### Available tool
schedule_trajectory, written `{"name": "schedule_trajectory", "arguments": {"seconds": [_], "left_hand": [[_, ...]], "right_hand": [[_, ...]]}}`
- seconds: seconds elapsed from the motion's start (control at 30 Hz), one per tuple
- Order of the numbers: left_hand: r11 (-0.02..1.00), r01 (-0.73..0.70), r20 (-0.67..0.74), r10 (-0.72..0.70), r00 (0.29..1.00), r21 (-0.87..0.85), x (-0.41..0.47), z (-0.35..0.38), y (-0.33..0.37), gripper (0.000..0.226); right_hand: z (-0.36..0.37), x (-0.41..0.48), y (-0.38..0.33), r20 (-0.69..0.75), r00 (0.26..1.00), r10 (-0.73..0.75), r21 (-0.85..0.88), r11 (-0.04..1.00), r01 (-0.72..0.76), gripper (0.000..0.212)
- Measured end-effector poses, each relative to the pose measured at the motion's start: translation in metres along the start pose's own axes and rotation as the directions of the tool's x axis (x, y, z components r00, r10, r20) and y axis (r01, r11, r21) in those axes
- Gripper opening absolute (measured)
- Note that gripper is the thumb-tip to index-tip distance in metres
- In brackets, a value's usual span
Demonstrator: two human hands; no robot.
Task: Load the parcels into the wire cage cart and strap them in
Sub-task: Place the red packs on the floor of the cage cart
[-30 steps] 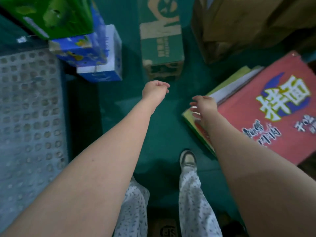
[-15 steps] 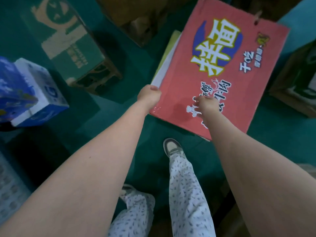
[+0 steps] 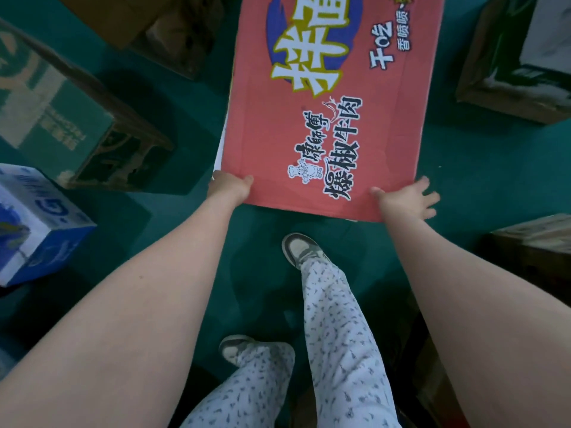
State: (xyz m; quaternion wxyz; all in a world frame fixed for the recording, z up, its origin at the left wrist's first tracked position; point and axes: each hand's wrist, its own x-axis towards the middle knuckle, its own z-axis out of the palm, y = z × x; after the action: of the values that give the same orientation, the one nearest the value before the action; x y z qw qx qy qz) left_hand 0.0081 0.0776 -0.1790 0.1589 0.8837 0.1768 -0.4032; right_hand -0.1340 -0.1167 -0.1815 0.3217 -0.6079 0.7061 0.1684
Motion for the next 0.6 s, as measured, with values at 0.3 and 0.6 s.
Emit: {"name": "schedule_trajectory", "arguments": {"seconds": [0.3,0.6], "left_hand": [[0.956,-0.069,-0.077,0.049,0.996,-0.286,-0.012,-0.013,-0.01,0.05],[0.879,-0.26,-0.154,0.215,0.964,-0.4,-0.079,-0.094,0.0,0.023]], "right_hand": [[-0.016,0.0,0.01,0.123,0.991,0.048,0.341,0.936,-0.087,0.062],[-0.077,-0.067,-0.028,-0.071,0.997,-0.037,0.392,0.918,0.062,0.044]]}}
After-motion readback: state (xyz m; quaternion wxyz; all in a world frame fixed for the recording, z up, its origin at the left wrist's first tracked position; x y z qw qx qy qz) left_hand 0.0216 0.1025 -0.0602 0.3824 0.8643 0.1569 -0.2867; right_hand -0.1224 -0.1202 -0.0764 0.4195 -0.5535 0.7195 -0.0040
